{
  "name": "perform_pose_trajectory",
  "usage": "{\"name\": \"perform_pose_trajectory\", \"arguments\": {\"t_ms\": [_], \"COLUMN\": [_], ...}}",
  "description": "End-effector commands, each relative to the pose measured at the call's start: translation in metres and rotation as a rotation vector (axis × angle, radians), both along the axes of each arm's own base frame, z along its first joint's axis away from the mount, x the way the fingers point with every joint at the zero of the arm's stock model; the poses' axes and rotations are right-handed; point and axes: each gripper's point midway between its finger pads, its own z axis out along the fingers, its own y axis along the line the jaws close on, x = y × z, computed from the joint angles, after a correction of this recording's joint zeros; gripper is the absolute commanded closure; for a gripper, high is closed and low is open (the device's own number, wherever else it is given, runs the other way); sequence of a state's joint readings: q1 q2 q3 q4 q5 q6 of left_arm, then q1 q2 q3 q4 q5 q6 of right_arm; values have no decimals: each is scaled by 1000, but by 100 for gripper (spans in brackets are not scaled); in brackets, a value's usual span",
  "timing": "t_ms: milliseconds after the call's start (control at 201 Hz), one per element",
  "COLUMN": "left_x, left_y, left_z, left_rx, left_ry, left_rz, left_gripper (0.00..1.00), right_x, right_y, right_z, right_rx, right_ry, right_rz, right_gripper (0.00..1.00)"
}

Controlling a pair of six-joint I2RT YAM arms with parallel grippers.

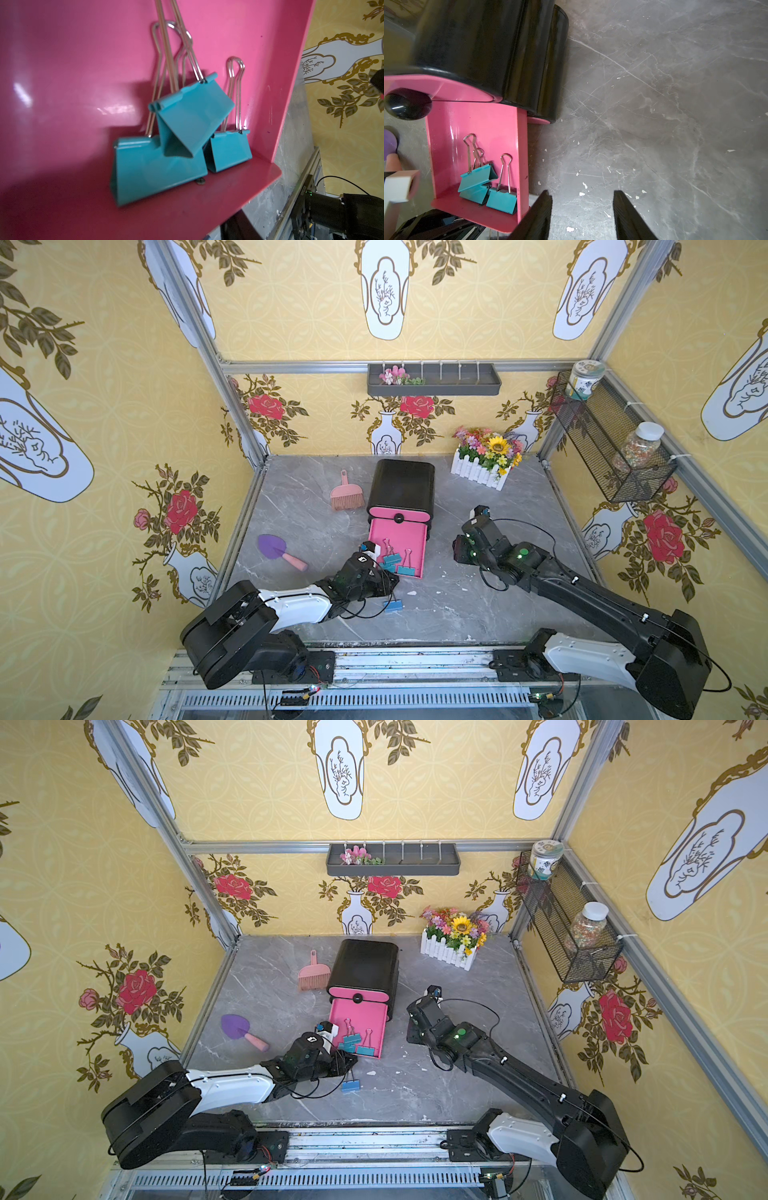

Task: Put the binder clips in the drawer according to color
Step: Close the drawer in the storage box.

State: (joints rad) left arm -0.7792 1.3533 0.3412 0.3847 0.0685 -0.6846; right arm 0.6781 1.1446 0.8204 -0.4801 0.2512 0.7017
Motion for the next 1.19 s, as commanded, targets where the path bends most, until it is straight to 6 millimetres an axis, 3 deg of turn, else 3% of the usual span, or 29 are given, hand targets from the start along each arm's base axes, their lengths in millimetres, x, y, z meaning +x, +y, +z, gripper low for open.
{"name": "perform_pose_trajectory", "arguments": {"t_ms": [0,164,433,802,1190], "left_x": [6,10,22,46,80], "left_y": [-2,-1,-5,-15,-23], "left_z": [7,21,58,57,72], "left_rx": [-11,-29,-62,-47,-79], "left_ry": [-38,-75,-148,-147,-188], "left_rz": [5,20,42,71,109], "left_gripper": [64,69,70,70,70], "right_x": [0,0,-1,-4,-6], "right_y": [-1,-2,-2,-3,-6], "right_z": [2,0,-2,-2,0], "right_rx": [-5,-5,-3,6,4], "right_ry": [-5,0,6,6,3], "right_rz": [2,1,4,5,2], "right_gripper": [48,48,48,48,48]}}
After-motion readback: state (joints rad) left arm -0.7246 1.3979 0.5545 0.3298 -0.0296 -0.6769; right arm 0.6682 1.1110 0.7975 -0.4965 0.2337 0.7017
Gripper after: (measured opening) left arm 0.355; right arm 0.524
